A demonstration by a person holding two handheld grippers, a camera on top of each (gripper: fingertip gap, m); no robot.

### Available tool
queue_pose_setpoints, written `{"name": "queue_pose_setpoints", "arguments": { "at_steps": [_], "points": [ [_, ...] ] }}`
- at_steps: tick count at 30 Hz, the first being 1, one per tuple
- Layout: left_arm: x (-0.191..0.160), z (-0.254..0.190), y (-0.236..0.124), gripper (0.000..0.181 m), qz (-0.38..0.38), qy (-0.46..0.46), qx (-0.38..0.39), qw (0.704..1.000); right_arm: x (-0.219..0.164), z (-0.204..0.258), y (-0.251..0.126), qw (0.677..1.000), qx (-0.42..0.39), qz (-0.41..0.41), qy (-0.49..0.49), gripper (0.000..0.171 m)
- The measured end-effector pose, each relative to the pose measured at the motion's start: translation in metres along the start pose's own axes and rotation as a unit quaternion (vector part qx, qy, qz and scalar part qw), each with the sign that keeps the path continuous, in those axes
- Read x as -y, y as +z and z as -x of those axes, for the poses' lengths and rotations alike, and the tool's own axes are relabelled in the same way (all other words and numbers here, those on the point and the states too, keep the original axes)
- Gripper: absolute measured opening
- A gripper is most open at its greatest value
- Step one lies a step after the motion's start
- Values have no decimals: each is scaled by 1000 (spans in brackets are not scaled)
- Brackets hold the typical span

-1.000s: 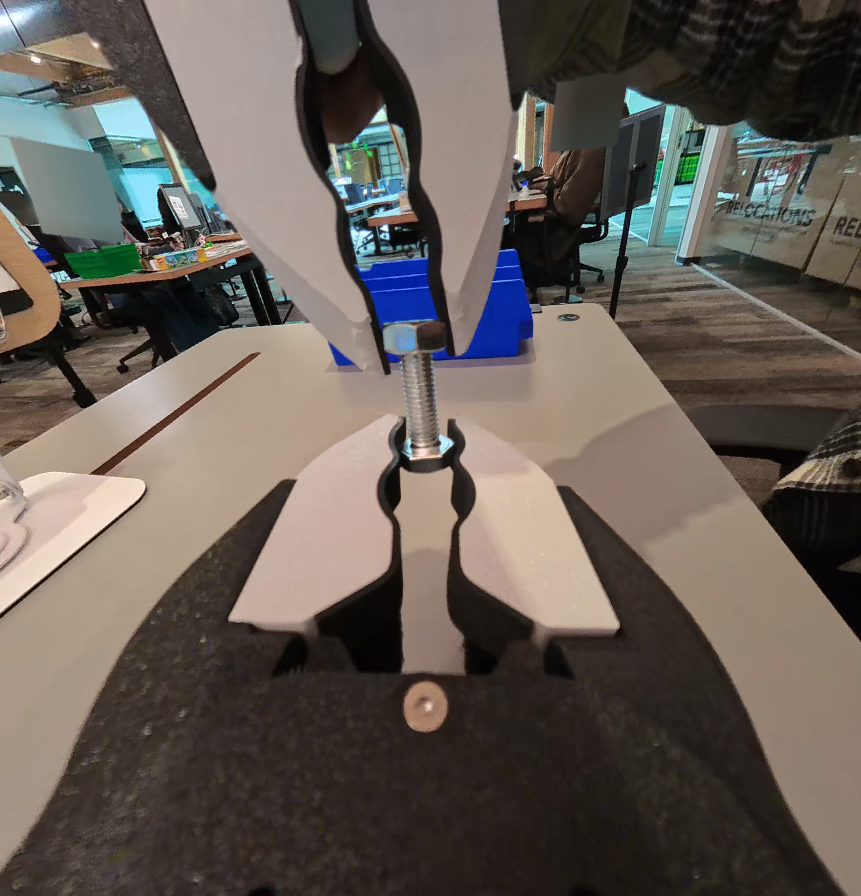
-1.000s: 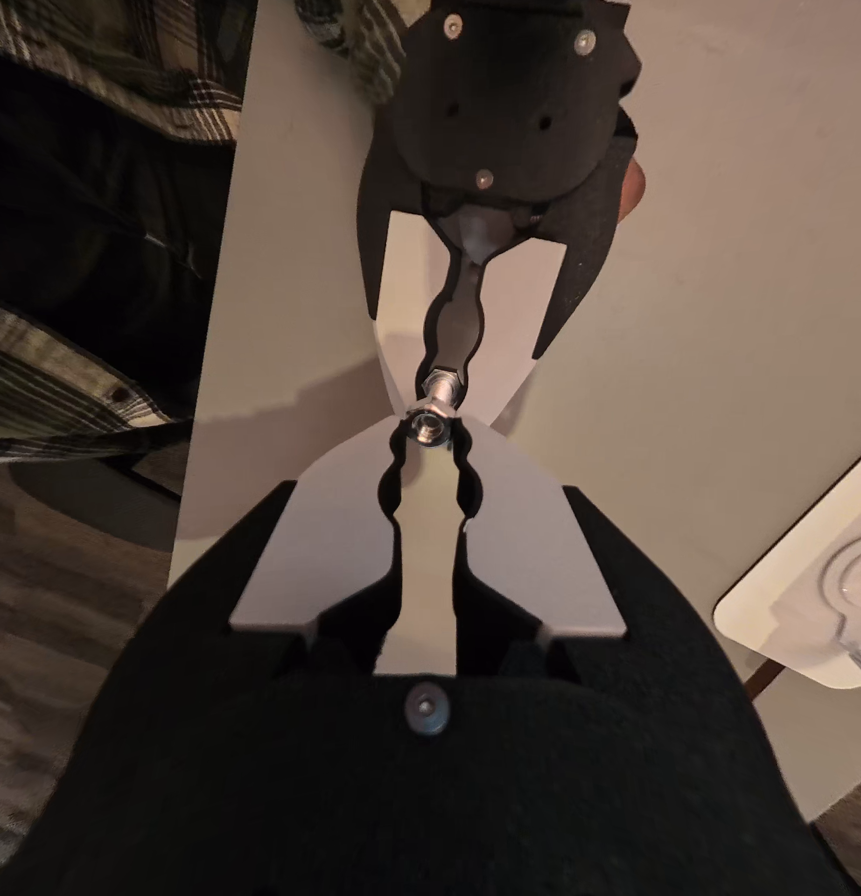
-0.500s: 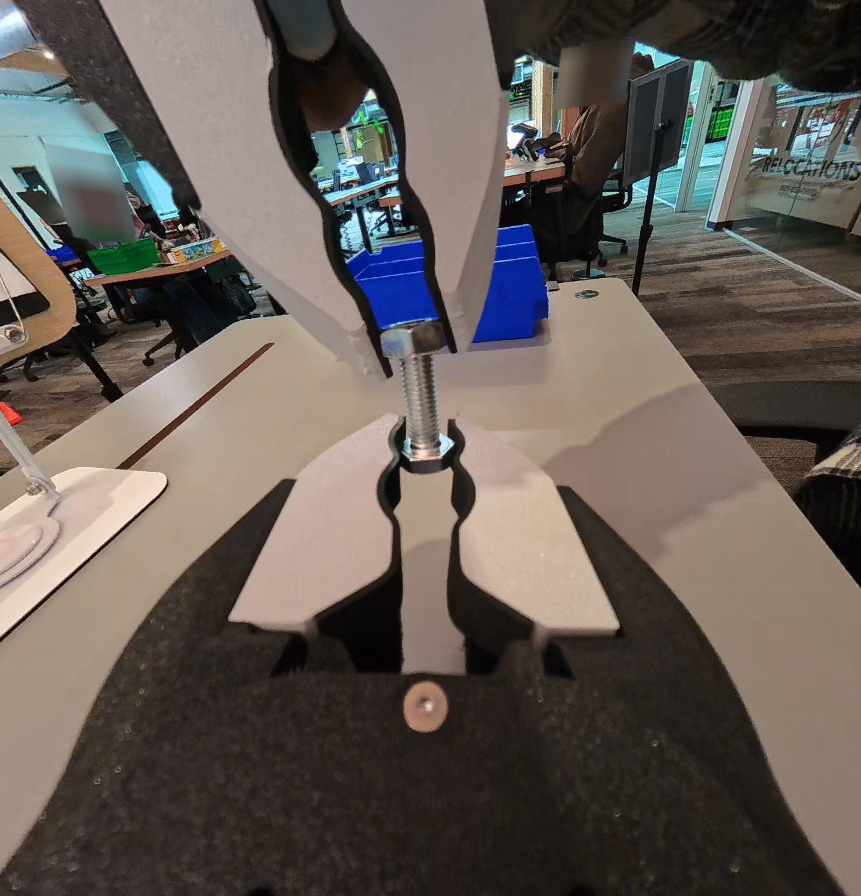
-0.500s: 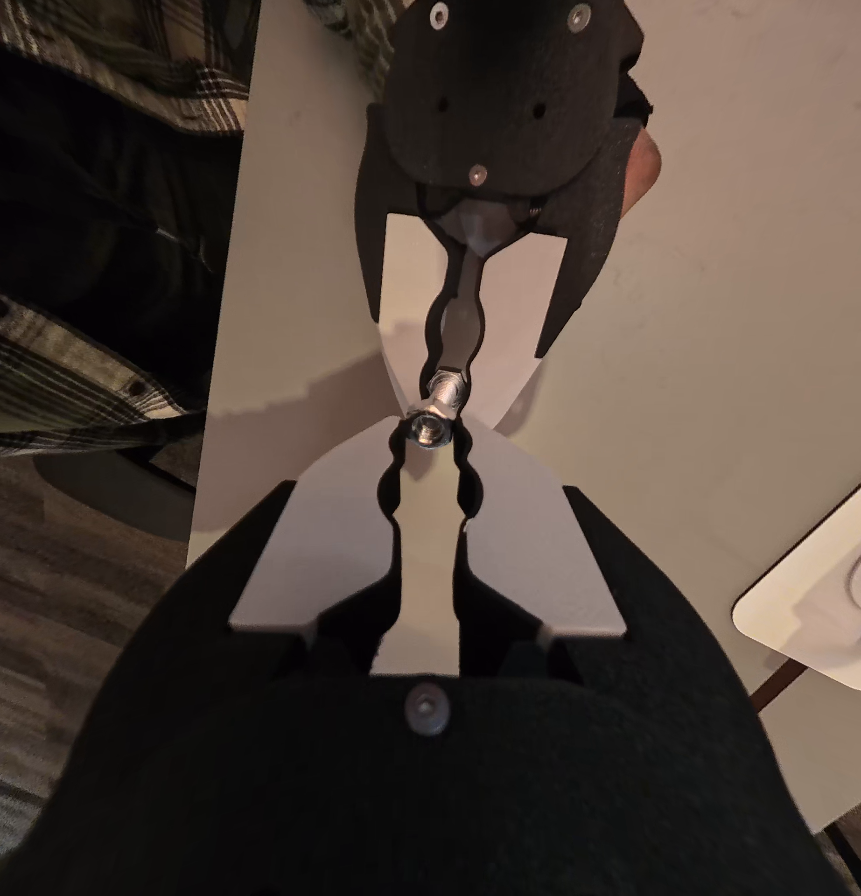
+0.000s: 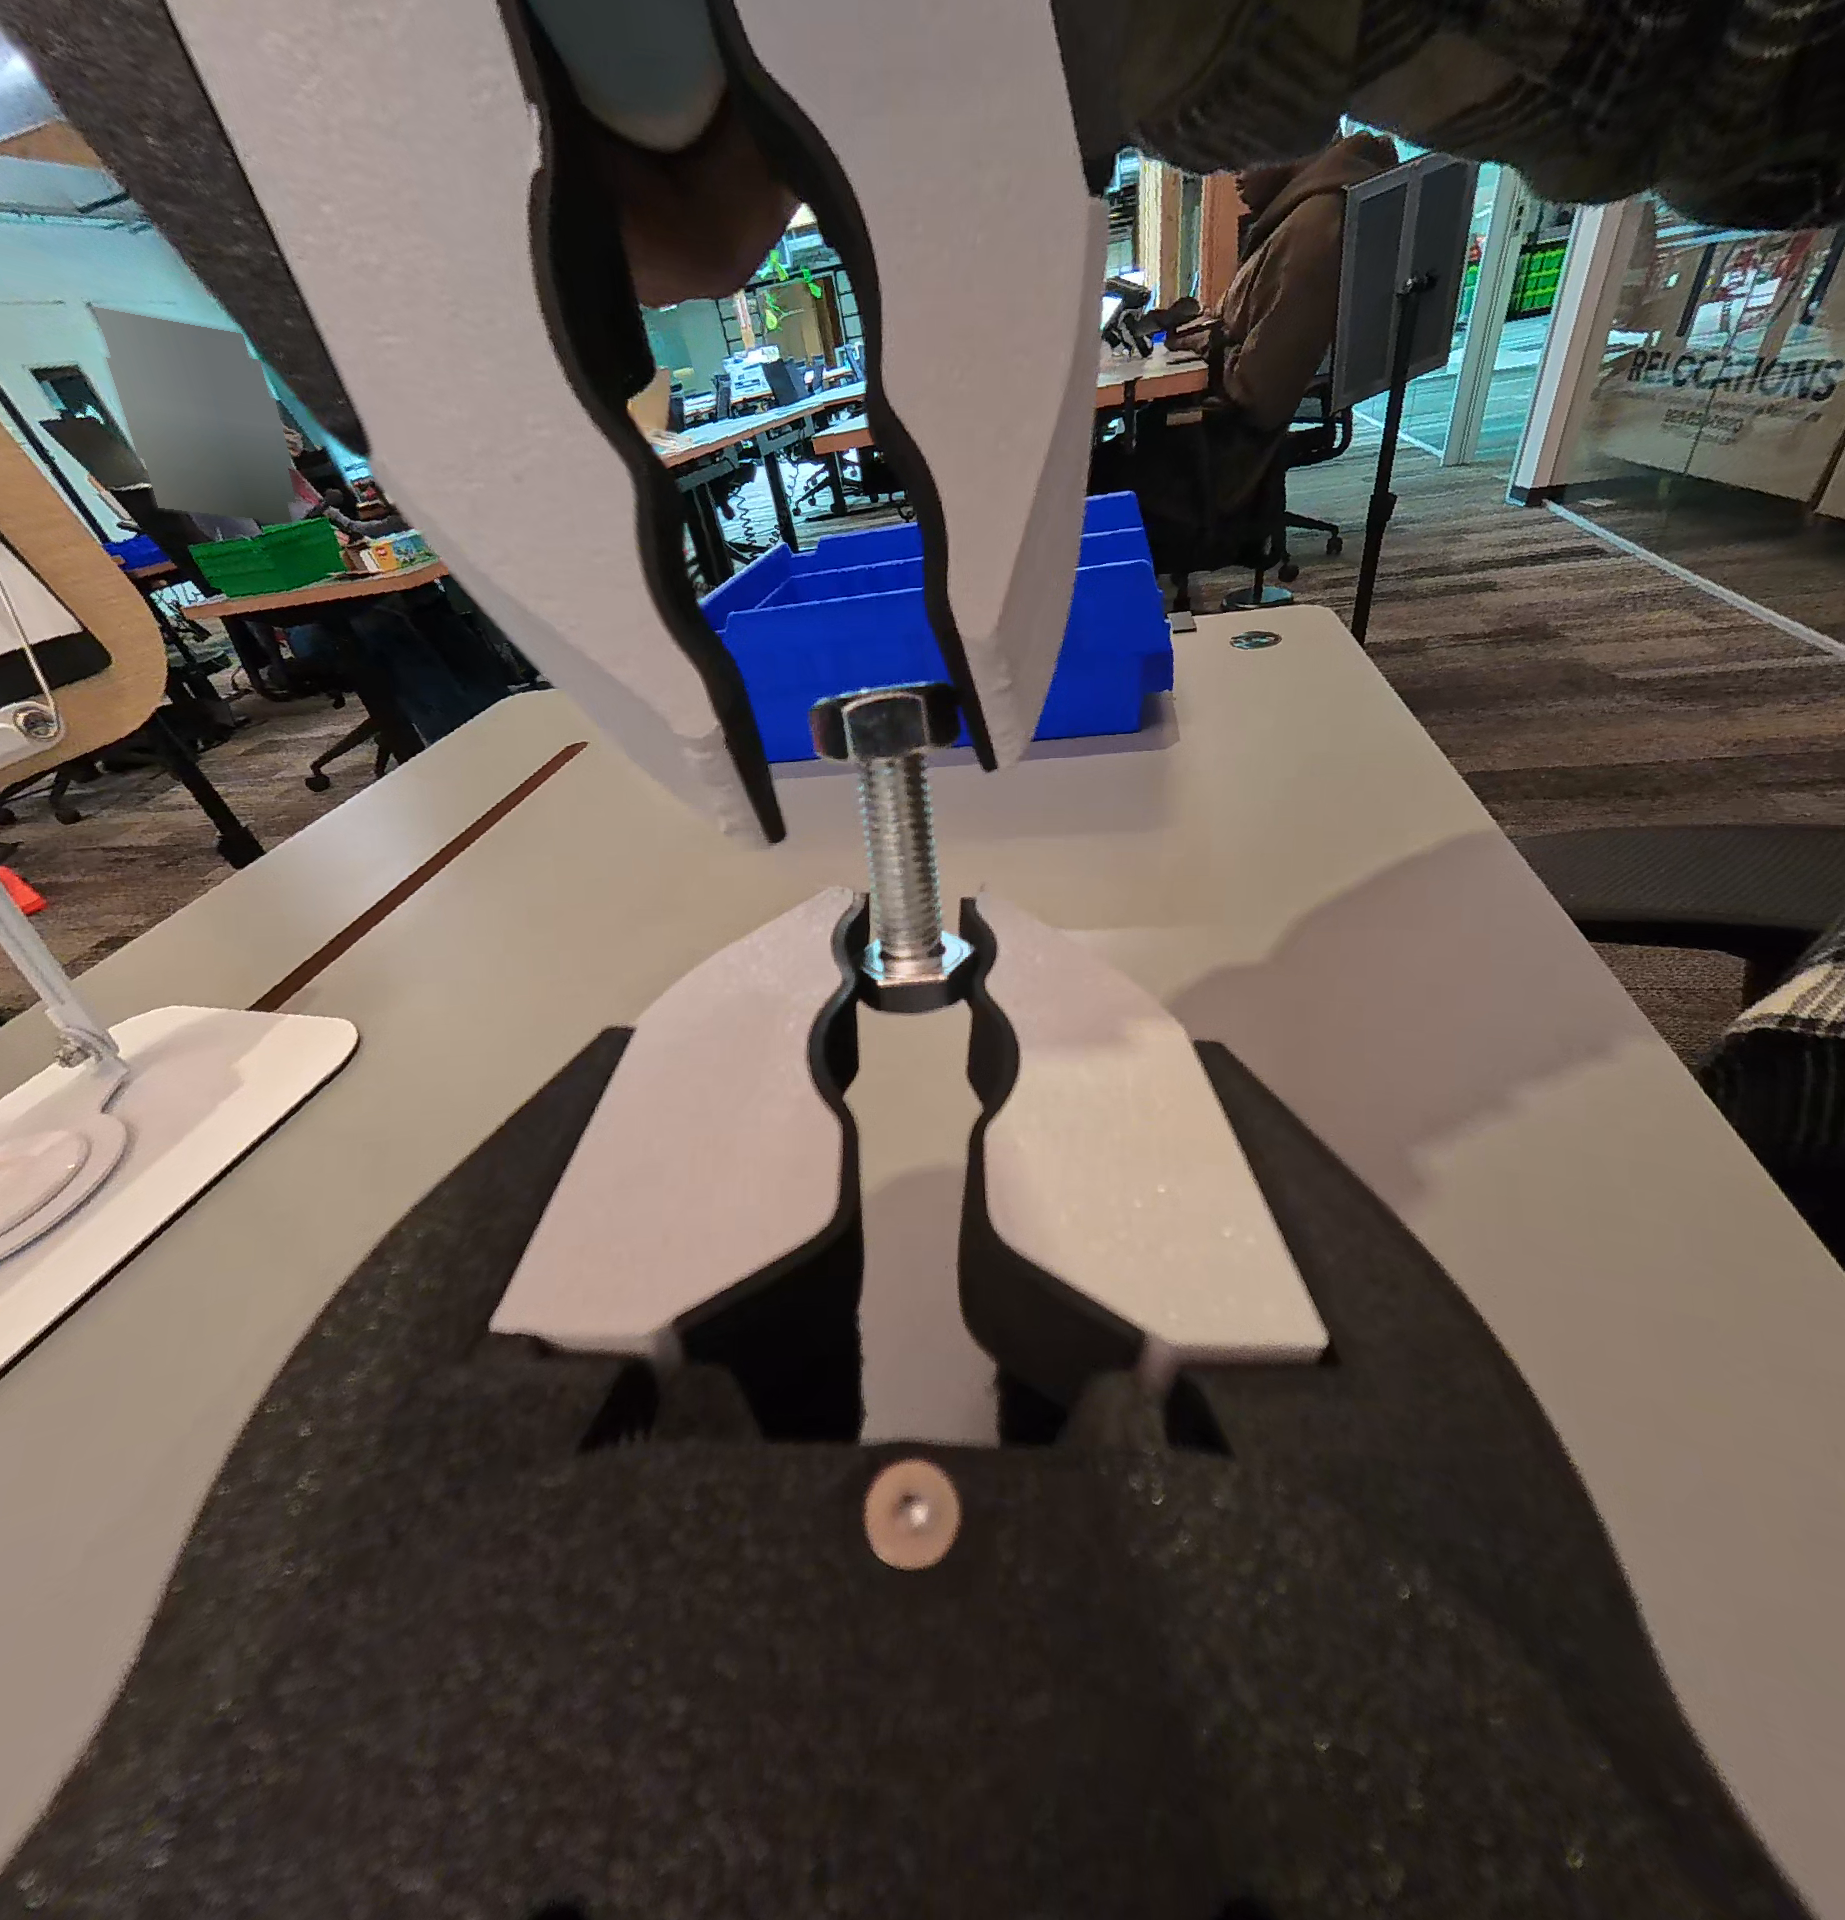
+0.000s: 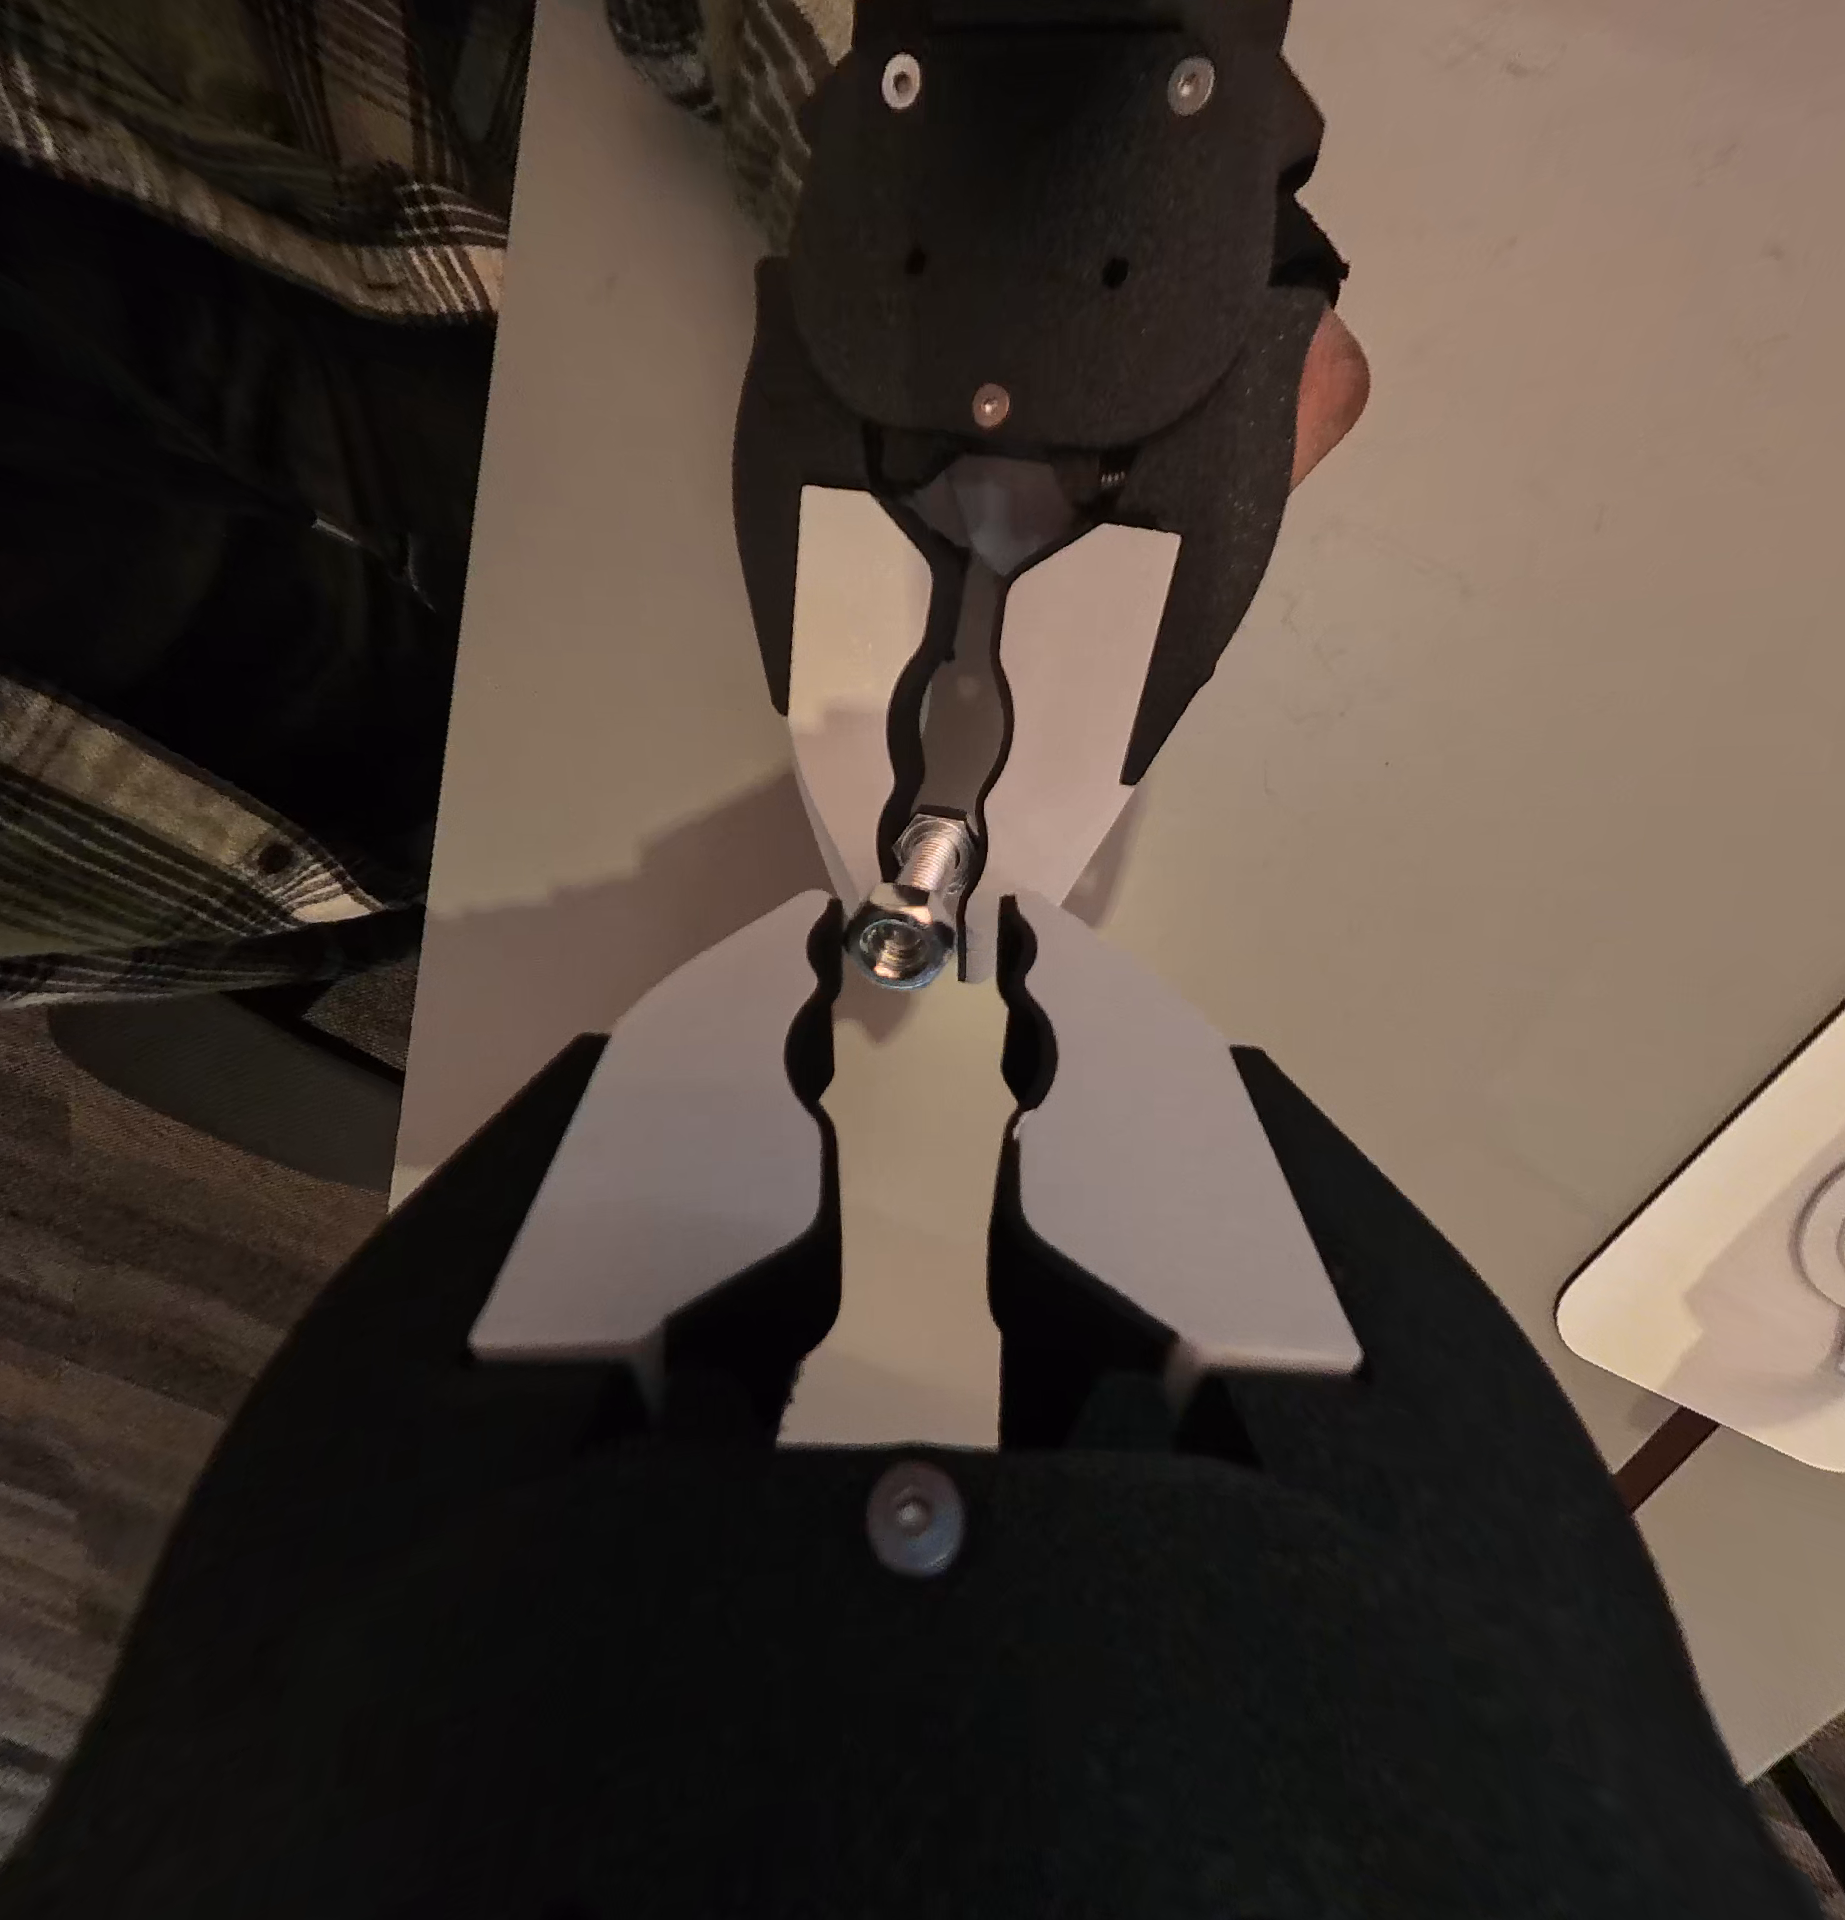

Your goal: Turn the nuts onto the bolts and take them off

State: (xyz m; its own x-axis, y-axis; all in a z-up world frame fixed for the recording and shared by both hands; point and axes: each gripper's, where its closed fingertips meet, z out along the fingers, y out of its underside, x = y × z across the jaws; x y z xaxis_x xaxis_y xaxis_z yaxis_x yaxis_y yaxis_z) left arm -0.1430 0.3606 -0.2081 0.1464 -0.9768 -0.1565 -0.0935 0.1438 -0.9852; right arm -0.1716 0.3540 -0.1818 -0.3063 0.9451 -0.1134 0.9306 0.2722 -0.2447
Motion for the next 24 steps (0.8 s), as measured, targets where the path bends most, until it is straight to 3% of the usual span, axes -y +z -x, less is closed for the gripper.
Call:
{"name": "queue_pose_setpoints", "arguments": {
  "at_steps": [12,16,19,22,24],
  "points": [
    [2,1,-1,16,-9,-5,1,1000,6,-1,-2,1000,-3,-7,-8,30],
    [3,2,-2,16,-13,-8,3,1000,10,-1,-7,1000,-8,-22,-6,36],
    [3,5,-3,16,-12,-10,11,1000,20,-3,-18,997,-33,-70,3,50],
    [3,14,-6,16,-17,-15,36,999,22,-20,-40,976,-124,-158,78,61],
    [4,23,-10,16,-21,-19,65,998,9,-40,-60,923,-215,-249,199,53]
  ]
}}
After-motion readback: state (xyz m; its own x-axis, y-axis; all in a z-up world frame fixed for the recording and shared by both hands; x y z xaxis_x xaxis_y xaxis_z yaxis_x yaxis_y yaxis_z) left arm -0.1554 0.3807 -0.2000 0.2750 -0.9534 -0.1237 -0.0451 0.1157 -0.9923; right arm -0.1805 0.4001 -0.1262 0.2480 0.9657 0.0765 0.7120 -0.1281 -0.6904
